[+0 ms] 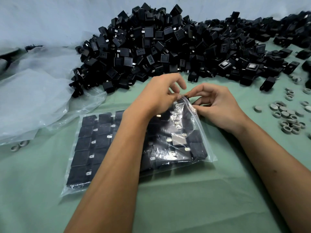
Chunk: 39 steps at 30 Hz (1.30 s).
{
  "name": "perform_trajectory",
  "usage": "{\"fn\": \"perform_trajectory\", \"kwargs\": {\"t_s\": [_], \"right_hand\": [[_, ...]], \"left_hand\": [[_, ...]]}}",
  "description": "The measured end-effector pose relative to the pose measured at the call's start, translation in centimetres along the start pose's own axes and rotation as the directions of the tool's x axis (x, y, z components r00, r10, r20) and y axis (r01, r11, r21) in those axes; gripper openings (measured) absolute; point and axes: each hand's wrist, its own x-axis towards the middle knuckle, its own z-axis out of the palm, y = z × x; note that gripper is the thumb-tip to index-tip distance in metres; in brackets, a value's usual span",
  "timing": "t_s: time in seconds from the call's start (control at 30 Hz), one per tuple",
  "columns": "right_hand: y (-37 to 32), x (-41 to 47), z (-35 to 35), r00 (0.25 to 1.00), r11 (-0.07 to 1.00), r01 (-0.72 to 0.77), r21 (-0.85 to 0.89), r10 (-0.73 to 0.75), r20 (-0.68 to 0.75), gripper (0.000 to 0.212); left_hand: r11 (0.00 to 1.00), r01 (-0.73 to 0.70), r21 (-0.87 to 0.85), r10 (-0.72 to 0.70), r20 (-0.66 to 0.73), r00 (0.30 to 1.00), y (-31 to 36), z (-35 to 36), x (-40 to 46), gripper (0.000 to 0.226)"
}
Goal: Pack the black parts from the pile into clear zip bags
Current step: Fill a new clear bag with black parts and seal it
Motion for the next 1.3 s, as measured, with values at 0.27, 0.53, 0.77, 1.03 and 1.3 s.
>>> {"fn": "perform_trajectory", "kwargs": {"t_s": [0.27, 0.53, 0.77, 1.03, 1.3], "right_hand": [[-0.1, 0.0, 0.4, 1.0, 0.965, 0.005, -0.262, -0.011, -0.019, 0.022], [0.0, 0.3, 0.4, 0.999, 0.942, -0.041, -0.333, 0.037, -0.019, 0.032], [-0.5, 0.3, 0.6, 0.999, 0.957, -0.043, -0.287, 0.043, -0.007, 0.034], [-4.1, 4.8, 2.3, 0.938, 0.767, -0.323, -0.554, 0.338, -0.079, 0.046], [-5.4, 6.0, 3.3, 0.892, 0.649, -0.374, -0.663, 0.447, -0.066, 0.023]], "left_hand": [[0.985, 0.17, 0.039, -0.172, 0.06, 0.983, -1.3, -0.8, -0.3, 0.011], [0.966, 0.26, -0.013, -0.26, -0.033, 0.965, -1.1, 0.3, 0.1, 0.011], [0.956, 0.281, -0.081, -0.286, -0.066, 0.956, -1.0, 0.5, 0.1, 0.01], [0.953, 0.291, -0.082, -0.296, -0.067, 0.953, -0.9, 0.6, -0.1, 0.014], [0.948, 0.309, -0.08, -0.315, -0.068, 0.947, -0.8, 0.6, -0.1, 0.025]]}}
